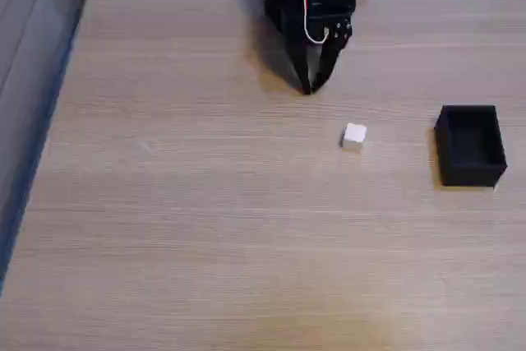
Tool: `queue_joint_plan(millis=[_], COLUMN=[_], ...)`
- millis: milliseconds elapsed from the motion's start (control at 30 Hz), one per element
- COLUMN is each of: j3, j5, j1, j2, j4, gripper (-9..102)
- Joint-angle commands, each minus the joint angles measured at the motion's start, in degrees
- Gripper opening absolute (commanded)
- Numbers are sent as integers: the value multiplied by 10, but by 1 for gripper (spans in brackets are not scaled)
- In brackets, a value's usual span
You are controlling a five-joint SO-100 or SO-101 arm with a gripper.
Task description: Pick a white block and place it in the black box.
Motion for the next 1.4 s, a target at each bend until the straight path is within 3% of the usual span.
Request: queue_joint_plan(millis=[0,1367], j3=[9,9], j5=[-20,-4], j1=[7,11], j2=[2,2], j4=[-4,-1], gripper=[0,0])
